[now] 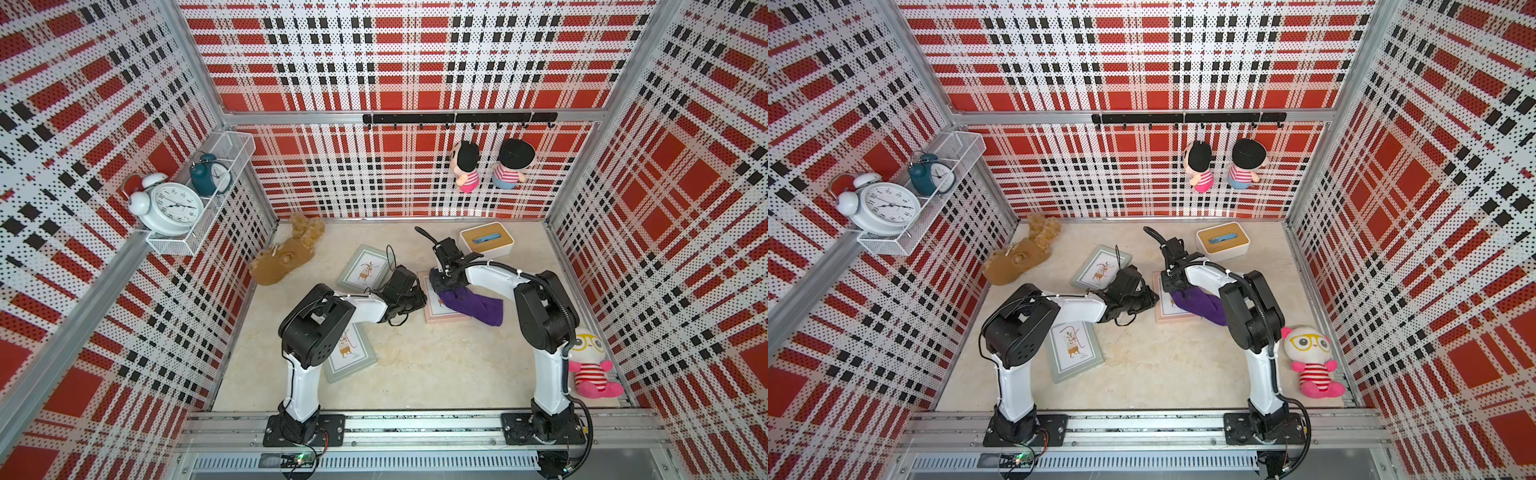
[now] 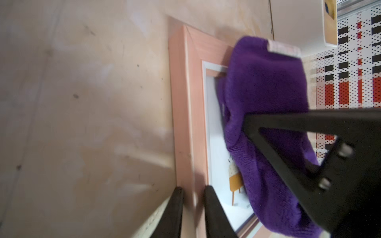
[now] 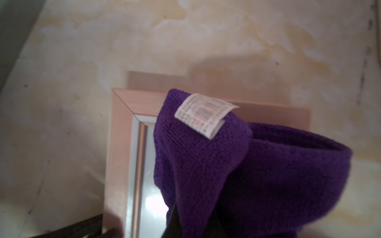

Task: Wipe the picture frame with a cloth
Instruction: Wipe the dirt from the picture frame.

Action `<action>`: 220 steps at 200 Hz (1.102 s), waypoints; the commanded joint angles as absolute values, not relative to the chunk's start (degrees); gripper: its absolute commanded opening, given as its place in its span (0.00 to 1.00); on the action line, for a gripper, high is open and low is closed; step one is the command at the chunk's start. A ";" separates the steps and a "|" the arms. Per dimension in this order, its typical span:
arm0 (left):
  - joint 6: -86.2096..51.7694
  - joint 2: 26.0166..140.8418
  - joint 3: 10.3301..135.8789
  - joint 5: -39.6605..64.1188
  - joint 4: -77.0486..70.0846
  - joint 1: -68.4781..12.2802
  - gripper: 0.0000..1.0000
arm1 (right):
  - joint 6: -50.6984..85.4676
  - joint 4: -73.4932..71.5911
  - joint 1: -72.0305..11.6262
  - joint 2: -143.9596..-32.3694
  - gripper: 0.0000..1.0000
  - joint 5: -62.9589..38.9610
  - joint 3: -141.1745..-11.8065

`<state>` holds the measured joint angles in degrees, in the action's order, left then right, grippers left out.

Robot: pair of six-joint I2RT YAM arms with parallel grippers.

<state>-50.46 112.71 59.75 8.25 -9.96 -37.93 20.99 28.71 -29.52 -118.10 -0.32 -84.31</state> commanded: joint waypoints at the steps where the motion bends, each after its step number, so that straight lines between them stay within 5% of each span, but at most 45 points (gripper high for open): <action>1: -48.42 114.17 58.96 5.63 -6.75 -38.23 0.20 | 22.45 23.61 -30.49 -120.08 0.00 -11.52 -83.51; 20: -48.92 114.25 57.34 5.30 -7.03 -38.24 0.19 | 23.70 24.41 -30.43 -121.04 0.00 -7.91 -83.21; 71: -50.82 113.72 55.26 4.71 -7.02 -38.23 0.17 | 30.40 36.65 -24.54 -120.87 0.00 21.14 -85.50; 144: -51.60 114.18 55.58 5.01 -7.82 -38.43 0.17 | 23.13 31.23 -32.93 -125.47 0.00 0.40 -90.44; 220: -51.76 114.19 56.16 5.26 -7.56 -38.36 0.17 | 21.91 34.40 -24.67 -114.33 0.00 13.15 -86.73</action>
<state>-52.10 112.27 57.34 6.68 -14.11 -38.30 24.53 30.76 -26.44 -120.68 8.97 -88.53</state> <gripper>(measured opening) 0.173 0.079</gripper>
